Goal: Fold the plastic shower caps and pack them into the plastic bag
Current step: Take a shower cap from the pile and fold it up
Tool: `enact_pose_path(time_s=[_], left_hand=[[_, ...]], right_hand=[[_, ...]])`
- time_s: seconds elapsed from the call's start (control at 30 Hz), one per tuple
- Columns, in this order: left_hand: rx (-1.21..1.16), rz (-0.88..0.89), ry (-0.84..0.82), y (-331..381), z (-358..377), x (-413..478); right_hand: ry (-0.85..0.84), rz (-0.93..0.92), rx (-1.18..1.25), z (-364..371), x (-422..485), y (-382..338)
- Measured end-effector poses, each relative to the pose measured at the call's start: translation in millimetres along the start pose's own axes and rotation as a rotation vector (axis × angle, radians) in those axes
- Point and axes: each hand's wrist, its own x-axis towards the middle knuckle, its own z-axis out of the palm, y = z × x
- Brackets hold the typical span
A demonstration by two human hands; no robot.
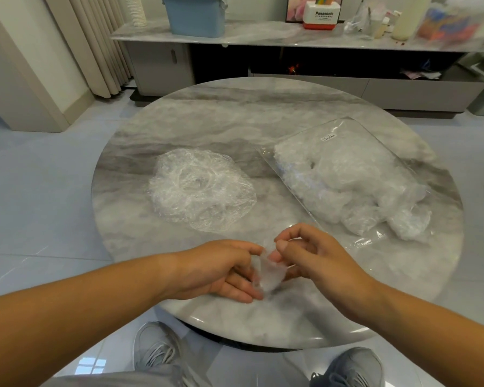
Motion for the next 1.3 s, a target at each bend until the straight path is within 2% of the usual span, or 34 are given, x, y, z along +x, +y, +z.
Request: enact_pose_path(time_s=[0.07,0.2,0.6,0.73,0.93,1.0,1.1,1.2,1.3], left_hand=[[-0.021,0.001,-0.026,-1,0,-1],[-0.084,-0.001,-0.062,-1,-1,-2],[-0.067,0.017,-0.059,-4,-10,0],[0.146,0.077,0.049,1,-12,-4],[0.716,0.172,0.436,5,-19,3],[0.816,0.185,0.462,6,-19,10],[0.794,0.181,0.375,11,-15,17],[0.759,0.131,0.299,12,-13,24],[0.617,0.082,0.258,13,-14,27]], right_hand=[[-0.105,-0.106,-0.132,1,-3,7],[-0.278,-0.186,-0.482,-2,-10,18],[-0.358,-0.475,-0.855,-6,-9,23],[-0.391,-0.528,-0.989,-4,-9,23],[-0.429,-0.587,-1.269,1,-9,32],[-0.436,-0.602,-1.294,-1,-9,33],[-0.463,-0.611,-1.251,-8,-11,37],[-0.458,-0.591,-1.102,-17,-16,40],[-0.358,-0.583,-0.895,-25,-23,39]])
